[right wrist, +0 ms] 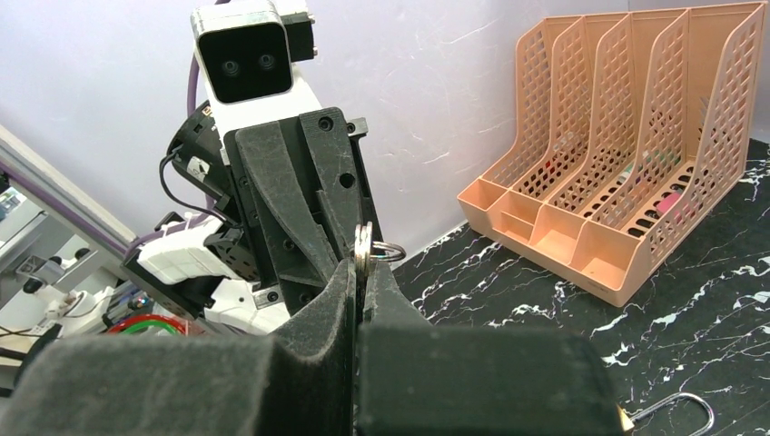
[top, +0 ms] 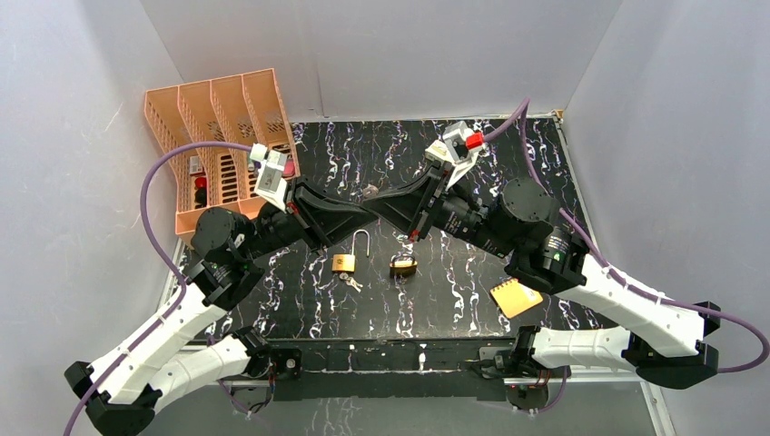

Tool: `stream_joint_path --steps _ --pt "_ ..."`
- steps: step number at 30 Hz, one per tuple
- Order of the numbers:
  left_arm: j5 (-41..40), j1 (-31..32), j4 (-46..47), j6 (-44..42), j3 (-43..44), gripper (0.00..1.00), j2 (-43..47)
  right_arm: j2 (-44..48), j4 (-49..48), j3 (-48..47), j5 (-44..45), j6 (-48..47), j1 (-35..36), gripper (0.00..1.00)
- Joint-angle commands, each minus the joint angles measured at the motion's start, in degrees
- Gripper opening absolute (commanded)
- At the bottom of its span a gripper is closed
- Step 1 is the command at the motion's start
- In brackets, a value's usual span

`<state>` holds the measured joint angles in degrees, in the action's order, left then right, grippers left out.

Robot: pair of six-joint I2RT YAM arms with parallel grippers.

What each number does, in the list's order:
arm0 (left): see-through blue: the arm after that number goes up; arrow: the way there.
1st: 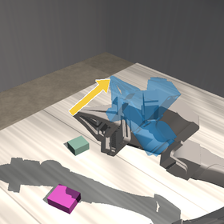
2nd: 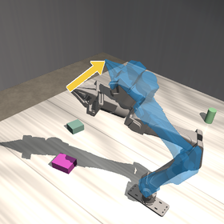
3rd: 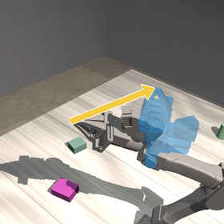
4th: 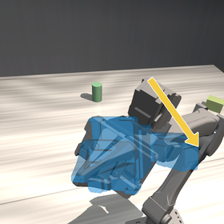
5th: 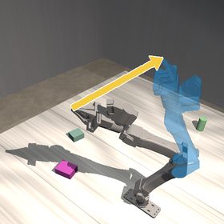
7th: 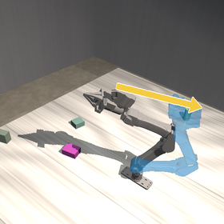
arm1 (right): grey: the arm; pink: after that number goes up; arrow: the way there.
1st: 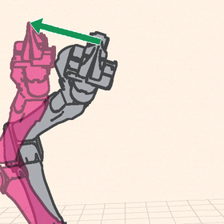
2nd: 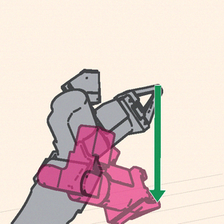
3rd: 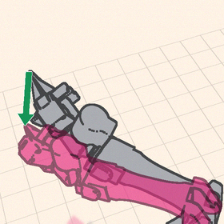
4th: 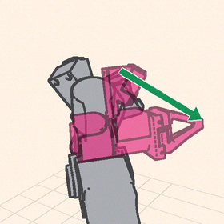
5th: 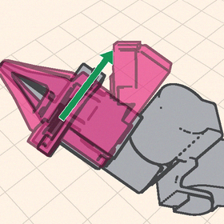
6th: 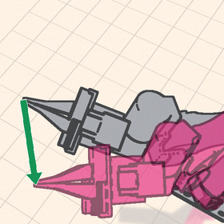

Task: Unlock with the key

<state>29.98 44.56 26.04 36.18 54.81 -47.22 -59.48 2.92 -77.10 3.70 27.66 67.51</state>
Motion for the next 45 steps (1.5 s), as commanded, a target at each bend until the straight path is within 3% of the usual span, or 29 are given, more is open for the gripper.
stream_joint_path --steps 1,3,6,7,11,18,24,34,45 --pt "-1.62 -0.16 2.68 -1.64 0.89 0.0 1.75 0.17 -0.57 -1.64 -0.31 0.01 0.08 0.0" --pt "-2.9 -0.17 2.04 -2.9 0.45 0.0 2.97 0.29 -0.13 -1.8 -0.72 0.17 0.08 0.01" --pt "-4.08 -0.16 1.5 -4.03 -0.25 0.0 4.24 0.79 -0.05 -1.66 -1.69 0.22 0.08 0.38" --pt "-4.13 -0.17 1.34 -4.22 -0.34 0.0 4.5 0.88 0.02 -1.61 -1.76 0.2 0.08 0.45" --pt "-4.31 -0.12 0.69 -4.37 -0.64 0.0 4.92 1.31 0.71 -2.13 -0.99 0.09 0.08 0.55" --pt "-3.48 -0.16 -1.98 -5.03 -0.01 0.0 5.59 2.42 0.13 -2.61 0.34 -1.64 0.08 0.59" --pt "-2.15 -0.17 -10.52 -7.69 2.9 0.0 5.67 -1.66 7.9 -11.71 -3.21 -6.27 0.08 0.63" --pt "0.01 -0.14 -15.81 -8.23 4.53 0.0 6.18 -15.54 34.46 -33.61 -2.51 -11.01 0.08 0.55" --pt "0.17 -0.14 -18.26 -9.27 5.57 0.0 6.01 -16.84 38.06 -34.97 -5.81 -10.9 0.08 0.39"
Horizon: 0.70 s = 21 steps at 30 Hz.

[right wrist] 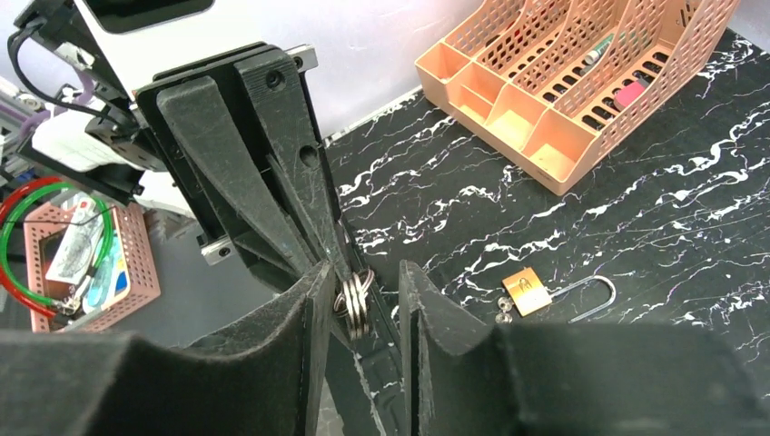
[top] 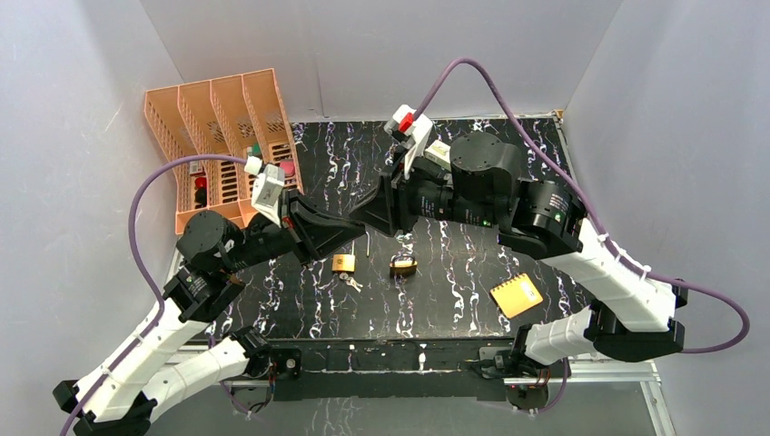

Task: Unlock with the key

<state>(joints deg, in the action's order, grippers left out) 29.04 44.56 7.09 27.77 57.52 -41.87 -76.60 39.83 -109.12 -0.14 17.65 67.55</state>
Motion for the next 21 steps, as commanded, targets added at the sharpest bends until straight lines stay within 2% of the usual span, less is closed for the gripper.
stream_joint_path --steps 1,7,10,18,21 --pt "1.11 -0.17 0.66 -0.97 2.98 0.0 0.65 0.18 1.37 -2.98 -2.16 -0.91 0.04 0.33" --pt "0.43 -0.17 0.64 -0.84 2.91 0.0 0.56 0.9 0.41 -1.89 -1.76 -0.66 0.04 0.01" --pt "-0.51 -0.13 0.64 -0.55 2.48 0.0 0.96 3.64 -4.22 2.22 -0.23 0.64 0.04 0.0" --pt "-1.85 -0.17 5.18 1.78 -1.98 0.0 3.32 16.19 -29.18 20.71 4.95 5.17 0.04 0.0" --pt "-1.82 -0.16 7.78 3.07 -3.67 0.01 3.38 18.73 -35.28 24.92 6.15 6.75 0.04 0.0"
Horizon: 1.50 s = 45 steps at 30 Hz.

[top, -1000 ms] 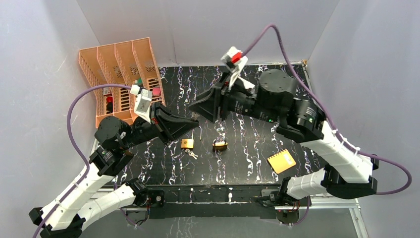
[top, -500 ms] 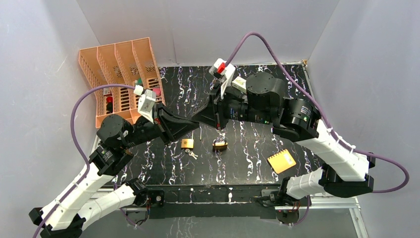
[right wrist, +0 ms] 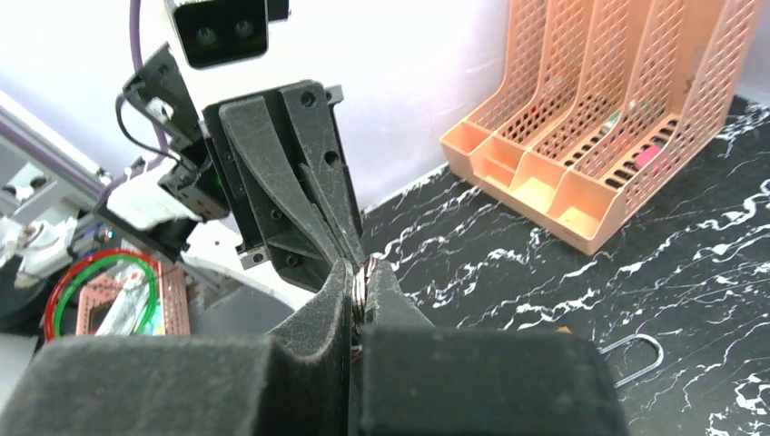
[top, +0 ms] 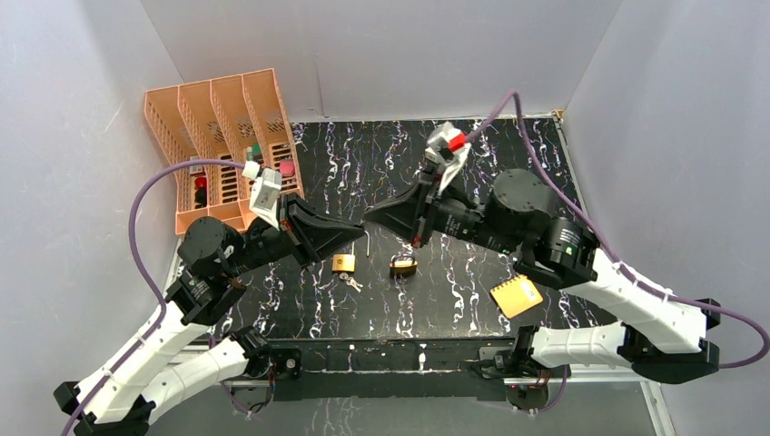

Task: Unlock with the key

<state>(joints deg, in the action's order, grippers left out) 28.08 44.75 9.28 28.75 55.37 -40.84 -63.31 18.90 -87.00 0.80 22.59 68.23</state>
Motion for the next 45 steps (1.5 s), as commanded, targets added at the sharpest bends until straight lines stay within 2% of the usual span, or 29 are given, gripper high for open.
stream_joint_path --steps 1,3,6,9,11,16,21,25,31,45 --pt "-0.82 -0.37 6.39 2.48 -1.94 0.02 2.34 5.86 -15.76 3.56 5.49 2.19 -0.64 0.0" --pt "-0.75 -0.37 7.7 3.06 -2.49 0.03 2.05 6.79 -18.01 5.36 6.22 2.9 -0.64 0.0" --pt "-0.38 -0.36 10.02 4.1 -3.27 0.12 1.72 8.3 -22.77 7.98 6.81 3.56 -0.71 0.0" --pt "-0.72 -0.35 11.46 4.19 -3.44 0.36 1.6 8.36 -22.91 7.8 6.41 3.8 -0.64 0.0" --pt "-2.46 -0.3 12.68 3.23 -3.43 0.45 1.8 7.78 -22.27 7.16 5.59 3.78 -0.64 0.0" --pt "-3.72 -0.36 19.68 0.06 -4.02 0.5 1.69 7.28 -22.56 6.76 3.89 4.42 -0.64 0.0" --pt "-0.08 -0.35 19.97 -6.78 -0.75 0.53 -0.92 6.15 -21.2 5.56 2.49 4.92 -0.64 0.0" --pt "2.85 -0.28 18.75 -11.09 2.24 0.53 -3.74 5.84 -20.49 5.29 2.63 5.18 -0.66 0.0" --pt "4.63 -0.37 17.79 -13.83 5.02 0.47 -6.01 5.89 -19.96 5.24 3.05 5.18 -0.64 0.0" --pt "6.59 -0.36 18.63 -13.99 6.39 0.08 -7.4 5.44 -18.98 5.22 3.52 4.93 -0.67 0.0"
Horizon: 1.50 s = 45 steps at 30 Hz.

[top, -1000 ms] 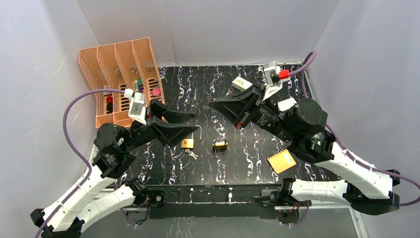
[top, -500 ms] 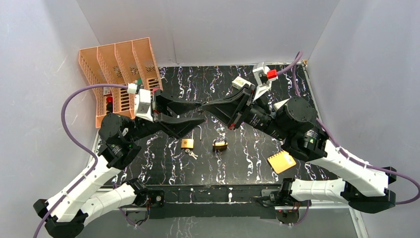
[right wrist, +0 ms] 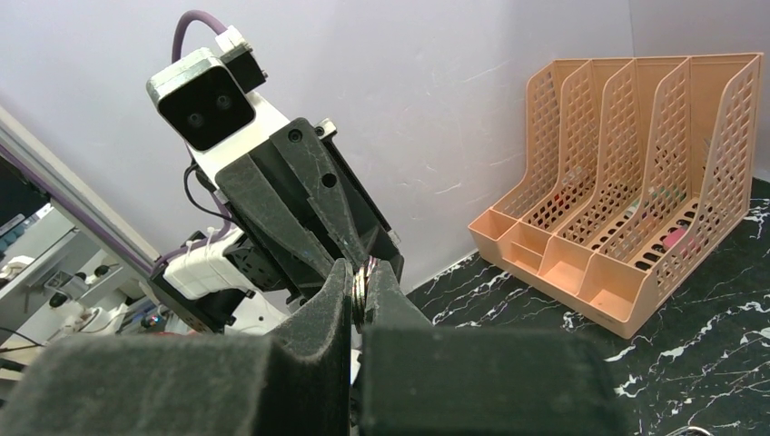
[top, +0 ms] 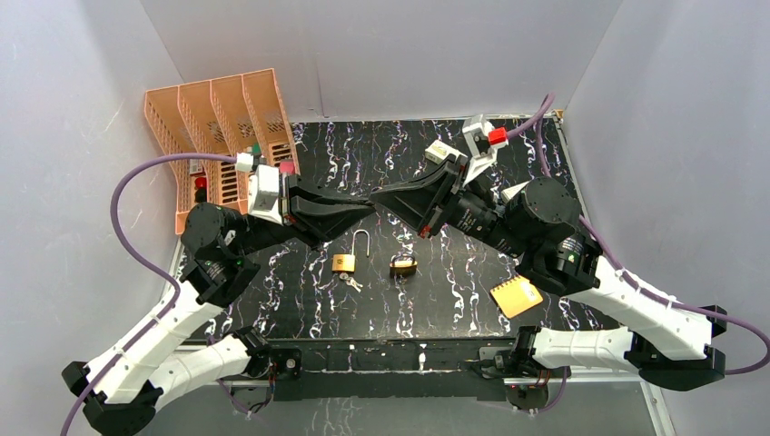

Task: Unlock with the key

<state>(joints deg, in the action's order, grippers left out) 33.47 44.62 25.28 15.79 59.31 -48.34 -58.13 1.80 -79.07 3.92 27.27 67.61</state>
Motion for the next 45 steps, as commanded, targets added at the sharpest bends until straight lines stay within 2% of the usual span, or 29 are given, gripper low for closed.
stream_joint_path --steps 1,2,8,9,12,14,17,21,25,33,40,45 --pt "1.26 -0.24 2.63 -0.92 2.41 0.05 0.09 0.18 -1.89 -2.81 0.34 0.24 -0.03 0.0" --pt "1.18 -0.24 2.68 -0.86 2.39 0.0 0.15 0.08 -1.89 -2.95 0.35 0.24 -0.03 0.0" --pt "-2.31 -0.21 1.94 -0.29 1.55 0.0 1.74 -0.74 2.83 -4.47 -0.45 0.16 -0.03 0.01" --pt "-2.77 -0.23 1.62 -0.44 1.35 0.0 2.13 -0.68 3.49 -4.59 -0.57 0.17 -0.03 0.07" --pt "-3.6 -0.24 0.67 -0.44 1.0 0.0 2.99 -0.11 5.59 -4.71 -0.84 0.02 -0.03 0.4" --pt "-4.21 -0.24 -0.15 -0.58 0.92 0.0 3.45 0.27 7.29 -5.29 -1.01 -0.39 -0.03 0.52" --pt "-4.95 -0.21 -0.88 -0.9 0.42 0.0 4.18 1.11 9.94 -6.22 -0.32 -1.29 -0.05 0.6" --pt "-5.36 -0.21 -1.97 -0.91 -0.32 0.0 5.24 2.55 12.6 -6.94 1.41 -2.41 -0.03 0.62" --pt "-4.96 -0.19 -3.99 -0.67 -0.09 0.0 5.61 2.37 14.3 -8.84 0.15 -4.62 -0.03 0.59" --pt "-3.52 -0.23 -7.07 0.03 1.36 0.0 5.21 -6.1 21.13 -20.09 -5.39 -9.63 -0.03 0.57" --pt "0.14 -0.22 -12.59 -0.29 2.43 0.0 5.98 -14.09 34.23 -31.91 -8.41 -14.58 -0.03 0.62" --pt "-0.09 -0.19 -14.58 -1.33 2.77 0.0 6.8 -17.54 41.86 -36.73 -9.12 -16.42 -0.03 0.57"
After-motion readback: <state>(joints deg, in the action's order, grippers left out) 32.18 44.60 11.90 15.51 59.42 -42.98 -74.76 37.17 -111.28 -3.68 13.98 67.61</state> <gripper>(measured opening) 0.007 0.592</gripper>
